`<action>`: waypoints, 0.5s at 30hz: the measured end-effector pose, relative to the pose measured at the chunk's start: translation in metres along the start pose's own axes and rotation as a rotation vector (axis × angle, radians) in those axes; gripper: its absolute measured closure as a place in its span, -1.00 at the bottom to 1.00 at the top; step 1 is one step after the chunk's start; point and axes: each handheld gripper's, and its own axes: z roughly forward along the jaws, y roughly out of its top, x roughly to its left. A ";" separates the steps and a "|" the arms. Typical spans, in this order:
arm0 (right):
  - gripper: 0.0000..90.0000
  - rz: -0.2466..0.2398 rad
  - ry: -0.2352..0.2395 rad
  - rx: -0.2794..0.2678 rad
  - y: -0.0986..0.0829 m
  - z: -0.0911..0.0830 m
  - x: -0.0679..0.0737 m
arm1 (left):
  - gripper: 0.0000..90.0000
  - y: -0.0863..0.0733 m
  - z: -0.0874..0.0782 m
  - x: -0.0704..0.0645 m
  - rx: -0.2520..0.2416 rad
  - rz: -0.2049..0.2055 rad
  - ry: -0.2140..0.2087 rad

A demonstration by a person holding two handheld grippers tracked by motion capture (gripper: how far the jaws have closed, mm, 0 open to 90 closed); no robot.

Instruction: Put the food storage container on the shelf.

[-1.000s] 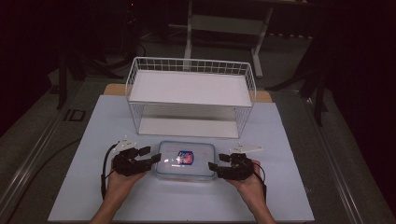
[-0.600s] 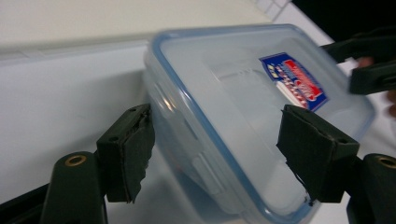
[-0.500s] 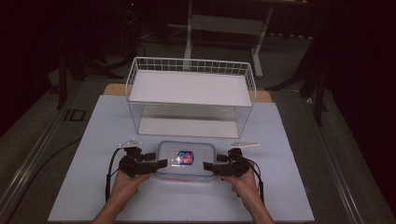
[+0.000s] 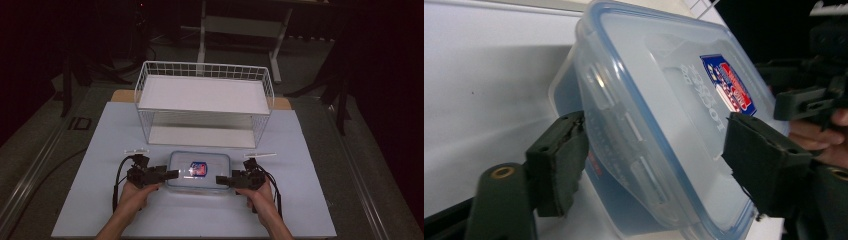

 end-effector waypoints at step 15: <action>-0.01 0.031 0.063 -0.028 -0.011 -0.024 -0.001 | 0.32 -0.006 -0.022 -0.007 0.002 0.029 -0.033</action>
